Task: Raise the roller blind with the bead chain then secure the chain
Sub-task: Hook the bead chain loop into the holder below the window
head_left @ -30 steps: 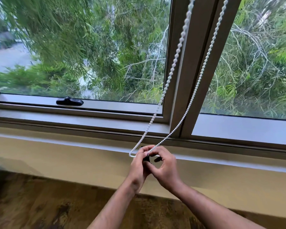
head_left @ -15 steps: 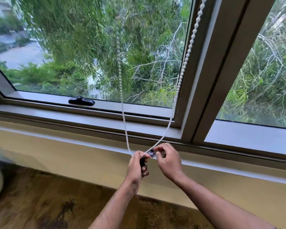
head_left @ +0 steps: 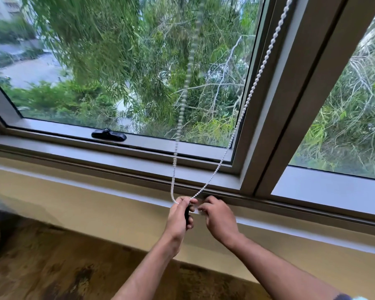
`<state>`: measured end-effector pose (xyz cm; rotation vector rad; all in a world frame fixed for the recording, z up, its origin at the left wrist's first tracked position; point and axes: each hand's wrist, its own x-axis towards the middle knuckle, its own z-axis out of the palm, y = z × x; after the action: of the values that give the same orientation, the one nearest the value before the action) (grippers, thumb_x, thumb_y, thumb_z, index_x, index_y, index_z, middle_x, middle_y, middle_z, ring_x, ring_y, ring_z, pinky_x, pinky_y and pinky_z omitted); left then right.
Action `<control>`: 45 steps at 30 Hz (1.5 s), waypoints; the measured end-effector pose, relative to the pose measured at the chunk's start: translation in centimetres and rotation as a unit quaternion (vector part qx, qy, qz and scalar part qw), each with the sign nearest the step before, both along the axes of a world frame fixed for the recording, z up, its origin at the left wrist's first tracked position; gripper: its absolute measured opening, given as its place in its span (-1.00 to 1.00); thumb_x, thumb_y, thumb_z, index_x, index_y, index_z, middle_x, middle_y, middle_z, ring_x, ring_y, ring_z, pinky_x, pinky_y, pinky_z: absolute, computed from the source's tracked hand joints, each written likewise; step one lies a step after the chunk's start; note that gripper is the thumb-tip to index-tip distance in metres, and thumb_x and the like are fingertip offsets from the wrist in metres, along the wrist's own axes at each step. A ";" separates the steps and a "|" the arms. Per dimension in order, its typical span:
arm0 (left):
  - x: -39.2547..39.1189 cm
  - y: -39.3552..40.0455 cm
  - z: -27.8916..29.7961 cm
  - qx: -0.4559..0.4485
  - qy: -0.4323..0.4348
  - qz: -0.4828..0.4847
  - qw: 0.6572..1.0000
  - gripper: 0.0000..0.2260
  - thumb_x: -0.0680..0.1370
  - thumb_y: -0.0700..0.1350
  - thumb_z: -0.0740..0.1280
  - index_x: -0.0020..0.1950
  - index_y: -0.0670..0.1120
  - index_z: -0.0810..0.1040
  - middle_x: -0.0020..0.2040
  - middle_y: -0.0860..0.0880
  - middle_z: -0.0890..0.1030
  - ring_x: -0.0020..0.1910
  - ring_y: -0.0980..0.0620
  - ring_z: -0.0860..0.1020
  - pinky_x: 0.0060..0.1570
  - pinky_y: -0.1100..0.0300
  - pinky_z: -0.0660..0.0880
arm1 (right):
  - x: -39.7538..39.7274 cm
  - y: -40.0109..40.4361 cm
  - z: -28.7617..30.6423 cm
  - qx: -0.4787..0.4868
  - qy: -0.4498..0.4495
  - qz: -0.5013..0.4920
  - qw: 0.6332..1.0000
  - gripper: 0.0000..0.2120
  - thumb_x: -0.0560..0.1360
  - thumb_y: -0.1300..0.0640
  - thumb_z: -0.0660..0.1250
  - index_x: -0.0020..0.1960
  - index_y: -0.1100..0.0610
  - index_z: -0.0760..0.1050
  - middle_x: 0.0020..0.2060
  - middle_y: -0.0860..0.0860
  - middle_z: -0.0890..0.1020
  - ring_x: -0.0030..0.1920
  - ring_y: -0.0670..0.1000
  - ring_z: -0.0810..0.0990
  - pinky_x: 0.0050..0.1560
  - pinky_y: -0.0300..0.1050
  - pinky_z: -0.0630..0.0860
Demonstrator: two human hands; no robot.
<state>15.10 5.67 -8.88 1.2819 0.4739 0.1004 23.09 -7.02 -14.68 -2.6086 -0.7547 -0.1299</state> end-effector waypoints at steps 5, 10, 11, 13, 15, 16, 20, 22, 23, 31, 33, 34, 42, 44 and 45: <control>0.3 -0.9 0.1 0.015 -0.016 -0.013 1.000 -0.81 0.71 -0.09 0.16 0.15 -0.04 0.57 -0.24 0.08 0.57 -0.41 0.12 0.34 -0.41 0.28 0.27 | -0.3 -0.9 0.8 0.126 0.056 -0.010 0.990 -0.85 0.57 0.07 0.39 0.11 -0.06 0.67 -0.03 -0.12 0.63 -0.05 -0.06 0.65 -0.01 -0.05 0.62; 0.6 -1.6 0.2 0.010 -0.027 -0.011 1.000 -0.83 0.70 -0.10 0.15 0.16 0.04 0.52 -0.22 0.00 0.53 -0.39 0.10 0.37 -0.36 0.22 0.30 | -1.8 -1.9 2.9 0.322 0.137 -0.031 0.936 -0.89 0.47 0.13 0.47 -0.06 -0.06 0.70 -0.14 -0.12 0.70 -0.15 -0.07 0.71 -0.07 0.04 0.69; 0.8 -1.8 0.2 0.008 -0.023 -0.006 1.000 -0.83 0.70 -0.12 0.14 0.15 0.04 0.51 -0.21 -0.02 0.52 -0.39 0.08 0.38 -0.35 0.20 0.31 | -2.2 -2.1 3.5 0.352 0.153 -0.036 0.923 -0.88 0.46 0.15 0.47 -0.08 -0.06 0.70 -0.15 -0.09 0.70 -0.17 -0.03 0.72 -0.10 0.08 0.69; 1.0 -2.0 0.3 0.003 -0.009 0.008 1.000 -0.83 0.69 -0.15 0.13 0.15 0.00 0.50 -0.20 -0.05 0.50 -0.38 0.07 0.39 -0.34 0.18 0.31 | -3.0 -2.6 4.7 0.401 0.173 -0.037 0.899 -0.87 0.45 0.18 0.45 -0.12 -0.04 0.69 -0.18 -0.03 0.70 -0.23 0.06 0.72 -0.17 0.15 0.70; 1.2 -2.3 0.3 0.000 0.000 0.016 1.000 -0.82 0.68 -0.18 0.13 0.17 -0.05 0.50 -0.20 -0.07 0.47 -0.37 0.07 0.38 -0.35 0.19 0.31 | -3.9 -3.2 5.7 0.429 0.169 -0.024 0.887 -0.88 0.45 0.19 0.44 -0.13 -0.02 0.68 -0.18 0.00 0.69 -0.26 0.10 0.72 -0.21 0.16 0.69; 1.3 -2.5 0.3 0.002 0.003 0.015 1.000 -0.81 0.68 -0.18 0.13 0.18 -0.07 0.50 -0.19 -0.07 0.47 -0.36 0.07 0.37 -0.35 0.19 0.30 | -4.3 -3.4 6.2 0.437 0.164 -0.016 0.884 -0.88 0.46 0.19 0.44 -0.13 -0.02 0.68 -0.17 0.00 0.69 -0.25 0.10 0.72 -0.21 0.16 0.69; 1.0 -3.5 0.4 0.008 0.004 0.000 1.000 -0.85 0.66 -0.20 0.15 0.14 -0.09 0.49 -0.24 -0.05 0.51 -0.43 0.13 0.38 -0.40 0.22 0.25 | -5.5 -3.8 7.2 0.452 0.127 0.008 0.883 -0.86 0.50 0.22 0.45 -0.05 0.00 0.72 -0.06 -0.03 0.68 -0.13 0.09 0.72 -0.17 0.15 0.70; 0.7 -3.9 0.4 0.004 -0.001 -0.003 1.000 -0.89 0.66 -0.20 0.17 0.11 -0.07 0.47 -0.27 -0.05 0.52 -0.45 0.15 0.36 -0.44 0.24 0.22 | -5.8 -3.8 7.5 0.450 0.094 0.015 0.888 -0.86 0.51 0.22 0.47 0.01 0.03 0.73 -0.03 -0.05 0.68 -0.05 0.06 0.72 -0.13 0.11 0.70; 0.6 -4.0 0.3 0.004 -0.004 -0.007 1.000 -0.91 0.66 -0.19 0.18 0.09 -0.05 0.46 -0.25 -0.08 0.52 -0.44 0.14 0.35 -0.45 0.24 0.21 | -5.8 -3.8 7.6 0.448 0.076 0.017 0.891 -0.86 0.52 0.20 0.47 0.03 0.01 0.73 -0.03 -0.07 0.70 -0.03 0.04 0.72 -0.12 0.08 0.69; -0.3 -5.2 1.1 0.027 -0.062 -0.040 0.997 -0.96 0.68 -0.10 0.23 0.11 -0.04 0.43 -0.39 0.10 0.53 -0.48 0.13 0.23 -0.49 0.26 0.15 | -5.5 -4.8 7.6 0.423 0.041 -0.012 0.905 -0.86 0.53 0.15 0.50 0.08 0.02 0.71 -0.01 -0.14 0.69 -0.07 -0.02 0.73 -0.11 0.06 0.70; -0.5 -5.3 1.3 0.038 -0.073 -0.048 0.995 -0.89 0.69 -0.09 0.20 0.16 -0.11 0.42 -0.34 0.08 0.53 -0.47 0.13 0.23 -0.47 0.26 0.16 | -5.4 -5.0 7.6 0.408 0.046 -0.005 0.912 -0.80 0.53 0.20 0.47 0.14 0.02 0.70 0.04 -0.15 0.67 0.00 -0.03 0.72 -0.04 0.01 0.70; -0.6 -5.4 1.4 0.043 -0.078 -0.050 0.995 -0.86 0.69 -0.10 0.19 0.18 -0.14 0.41 -0.32 0.07 0.52 -0.46 0.13 0.23 -0.47 0.27 0.16 | -5.4 -5.1 7.5 0.398 0.044 0.001 0.916 -0.76 0.53 0.24 0.45 0.16 0.01 0.69 0.06 -0.16 0.66 0.04 -0.03 0.71 0.00 -0.03 0.70; -1.8 -5.3 1.7 0.078 -0.098 -0.118 0.985 -0.82 0.66 -0.20 0.24 0.25 -0.16 0.37 -0.05 -0.10 0.49 -0.28 0.20 0.47 -0.28 0.34 0.42 | -5.0 -6.2 7.9 0.373 0.044 0.006 0.927 -0.68 0.54 0.29 0.44 0.24 0.03 0.64 0.10 -0.14 0.69 0.10 -0.07 0.70 0.08 0.01 0.67; -1.9 -5.3 1.5 0.104 -0.107 -0.124 0.981 -0.82 0.67 -0.18 0.22 0.27 -0.15 0.36 0.07 -0.14 0.54 -0.06 0.15 0.54 -0.05 0.26 0.50 | -4.9 -6.4 8.2 0.370 0.059 0.008 0.927 -0.68 0.53 0.29 0.45 0.25 0.04 0.64 0.09 -0.12 0.70 0.09 -0.06 0.71 0.11 0.03 0.66; -2.0 -5.3 1.4 0.121 -0.114 -0.124 0.978 -0.83 0.68 -0.18 0.22 0.26 -0.14 0.36 0.11 -0.12 0.55 0.00 0.16 0.55 0.02 0.24 0.50 | -4.9 -6.5 8.4 0.367 0.062 0.012 0.928 -0.68 0.53 0.28 0.46 0.25 0.05 0.64 0.10 -0.12 0.69 0.11 -0.06 0.70 0.14 0.04 0.66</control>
<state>13.12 0.40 -7.43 1.5368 0.1034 0.0963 18.18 -13.55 -6.31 -1.8725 -0.5508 -0.1936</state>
